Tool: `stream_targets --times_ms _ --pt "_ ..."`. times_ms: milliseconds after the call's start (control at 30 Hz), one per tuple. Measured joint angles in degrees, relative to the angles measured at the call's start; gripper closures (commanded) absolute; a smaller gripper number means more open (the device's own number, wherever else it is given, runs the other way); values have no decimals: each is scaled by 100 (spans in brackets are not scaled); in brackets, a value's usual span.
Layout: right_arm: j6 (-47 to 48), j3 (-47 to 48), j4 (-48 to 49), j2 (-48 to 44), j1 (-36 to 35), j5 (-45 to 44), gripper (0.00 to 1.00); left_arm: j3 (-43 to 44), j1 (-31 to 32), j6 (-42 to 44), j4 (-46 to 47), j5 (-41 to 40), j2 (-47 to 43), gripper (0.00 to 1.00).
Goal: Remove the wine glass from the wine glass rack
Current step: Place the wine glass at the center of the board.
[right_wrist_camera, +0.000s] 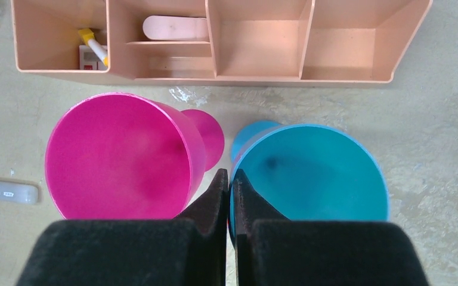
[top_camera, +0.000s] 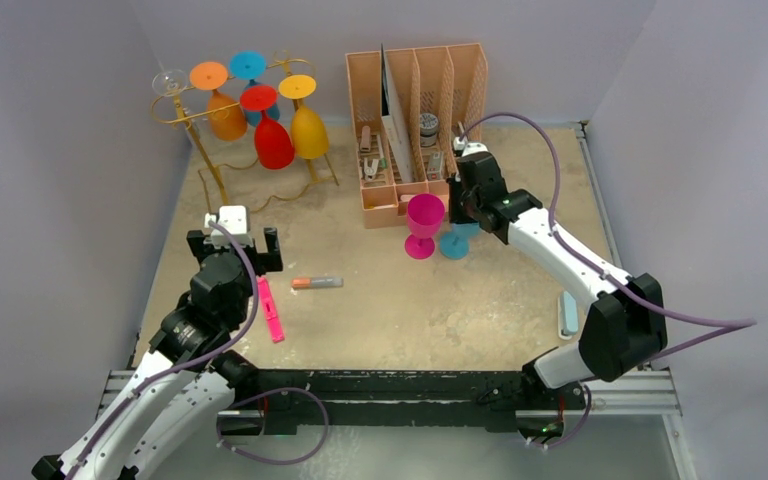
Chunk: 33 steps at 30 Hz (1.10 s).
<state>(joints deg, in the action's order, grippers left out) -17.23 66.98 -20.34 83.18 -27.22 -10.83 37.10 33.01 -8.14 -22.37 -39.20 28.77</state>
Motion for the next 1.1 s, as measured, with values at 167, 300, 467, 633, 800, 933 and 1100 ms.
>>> stream_targets --times_ms 167,300,467,633,800,933,1100 --pt "61 157 -83 125 0 11 90 0 0 24 0 -13 0 0" --pt "103 199 -153 129 0 13 86 0 0 26 0 -15 24 0" --pt "155 302 -280 131 0 13 83 0 0 26 0 -15 83 0" --pt "192 402 -393 131 0 15 82 0 0 26 0 -15 103 0" --pt "199 549 -485 131 0 15 84 0 0 26 0 -26 111 1" --pt "214 619 -511 131 0 39 91 0 0 26 0 -63 151 2" --pt "234 706 -636 170 -2 116 97 0 0 26 -2 -90 221 2"
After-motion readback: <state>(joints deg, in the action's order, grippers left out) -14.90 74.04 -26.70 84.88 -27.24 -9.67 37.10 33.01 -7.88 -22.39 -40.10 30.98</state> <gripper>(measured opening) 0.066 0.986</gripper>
